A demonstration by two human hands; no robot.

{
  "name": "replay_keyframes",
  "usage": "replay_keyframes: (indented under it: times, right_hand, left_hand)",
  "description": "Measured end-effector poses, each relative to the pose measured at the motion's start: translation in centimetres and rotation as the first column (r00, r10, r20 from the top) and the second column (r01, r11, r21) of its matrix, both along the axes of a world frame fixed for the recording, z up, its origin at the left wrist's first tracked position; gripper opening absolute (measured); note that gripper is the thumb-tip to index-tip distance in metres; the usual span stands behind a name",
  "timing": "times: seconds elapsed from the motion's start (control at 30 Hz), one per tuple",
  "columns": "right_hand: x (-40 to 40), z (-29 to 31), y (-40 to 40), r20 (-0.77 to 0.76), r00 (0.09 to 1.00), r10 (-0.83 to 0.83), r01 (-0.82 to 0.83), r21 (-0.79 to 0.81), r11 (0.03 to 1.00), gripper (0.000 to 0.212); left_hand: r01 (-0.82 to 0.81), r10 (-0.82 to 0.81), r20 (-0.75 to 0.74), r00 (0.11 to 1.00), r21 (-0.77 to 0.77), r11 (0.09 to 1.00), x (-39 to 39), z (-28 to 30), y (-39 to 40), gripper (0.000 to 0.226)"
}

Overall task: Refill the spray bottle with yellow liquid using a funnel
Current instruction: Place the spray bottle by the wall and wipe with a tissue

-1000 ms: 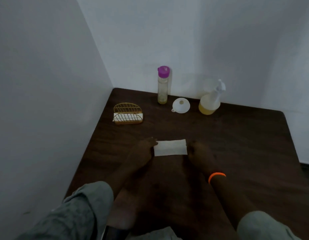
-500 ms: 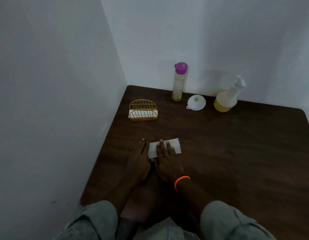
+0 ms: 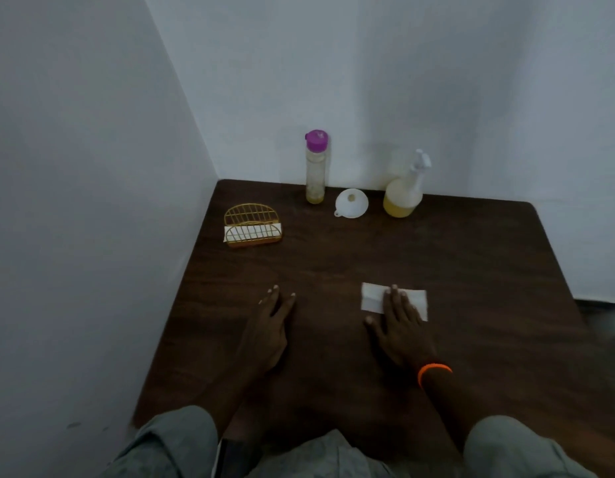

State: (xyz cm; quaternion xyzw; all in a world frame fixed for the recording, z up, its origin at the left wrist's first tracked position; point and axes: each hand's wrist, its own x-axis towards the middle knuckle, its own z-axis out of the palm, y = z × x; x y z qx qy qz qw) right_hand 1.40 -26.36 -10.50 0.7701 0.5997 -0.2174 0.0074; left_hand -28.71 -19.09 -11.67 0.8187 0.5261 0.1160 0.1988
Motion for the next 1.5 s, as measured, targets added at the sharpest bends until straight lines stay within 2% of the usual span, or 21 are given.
replay_keyframes:
  times: [0.1, 0.17, 0.27, 0.5, 0.6, 0.67, 0.73, 0.77, 0.87, 0.9, 1.07, 1.2, 1.37, 1.5]
  right_hand:
    - [2.3, 0.3, -1.7, -0.036, 0.996, -0.087, 0.085, -0.054, 0.995, 0.086]
    - [2.0, 0.1, -1.7, -0.037, 0.994, -0.1, 0.098, -0.066, 0.993, 0.087]
    - [-0.7, -0.2, -0.9, -0.046, 0.996, -0.076, 0.073, -0.055, 0.996, 0.086]
    - [-11.6, -0.7, -0.1, -0.059, 0.981, 0.183, -0.183, 0.01, 0.983, 0.091]
    - [-16.0, -1.2, -0.8, -0.076, 0.926, 0.37, -0.371, -0.003, 0.928, 0.086]
    - [-17.5, -1.9, -1.3, -0.079, 0.9, 0.429, -0.43, 0.013, 0.903, 0.085]
    - [-17.0, -2.3, -1.4, -0.077, 0.886, 0.457, -0.457, 0.018, 0.889, 0.085]
    - [-16.2, -2.3, -1.4, -0.074, 0.886, 0.457, -0.456, 0.032, 0.889, 0.085]
    - [-12.4, -1.6, -2.0, -0.046, 0.913, 0.405, -0.403, 0.041, 0.914, 0.087]
    - [-10.8, -1.4, -2.4, -0.041, 0.928, 0.37, -0.368, 0.041, 0.929, 0.087]
    - [-2.6, -1.2, -5.9, -0.005, 0.99, 0.144, -0.144, 0.045, 0.989, 0.089]
    - [1.7, -0.7, -8.6, -0.041, 0.998, -0.041, 0.042, 0.009, 0.999, 0.087]
    - [0.4, -0.3, -8.4, -0.054, 0.995, -0.087, 0.087, -0.015, 0.996, 0.095]
    - [-3.8, -0.4, -7.6, -0.033, 0.999, 0.022, -0.021, 0.014, 1.0, 0.101]
  left_hand:
    - [0.006, -0.006, -0.008, 1.0, 0.012, 1.0, 0.1, -0.1, -0.1, 0.056]
    - [-0.001, 0.002, -0.039, 0.999, 0.017, 1.0, 0.2, 0.0, -0.4, 0.052]
    - [-0.049, 0.049, -0.091, 0.995, 0.011, 0.999, 0.3, 0.3, -0.9, 0.058]
    - [-0.113, 0.11, -0.177, 0.978, -0.008, 0.994, -1.7, 0.0, -2.9, 0.057]
    - [-0.008, -0.005, -0.292, 0.956, -0.042, 0.999, -3.2, -0.5, -3.1, 0.084]
    - [0.03, -0.049, -0.361, 0.931, -0.059, 0.998, -4.0, -0.8, -3.2, 0.096]
    - [0.008, -0.032, -0.365, 0.93, -0.068, 0.998, -4.0, -0.5, -3.6, 0.103]
    - [-0.017, -0.008, -0.35, 0.937, -0.07, 0.997, -3.7, -0.2, -3.8, 0.103]
    - [-0.106, 0.089, -0.267, 0.96, -0.05, 0.993, -2.1, 0.5, -4.7, 0.069]
    - [-0.124, 0.109, -0.241, 0.964, -0.052, 0.991, -1.5, 0.6, -4.8, 0.064]
    - [-0.146, 0.132, -0.215, 0.968, -0.05, 0.988, 0.6, 0.3, -5.1, 0.067]
    - [-0.138, 0.129, -0.208, 0.97, -0.031, 0.99, 1.5, 0.5, -5.2, 0.067]
    - [-0.161, 0.149, -0.223, 0.963, -0.038, 0.986, 1.8, 1.0, -5.5, 0.065]
    - [-0.163, 0.148, -0.237, 0.96, -0.044, 0.986, 1.2, 1.6, -6.4, 0.057]
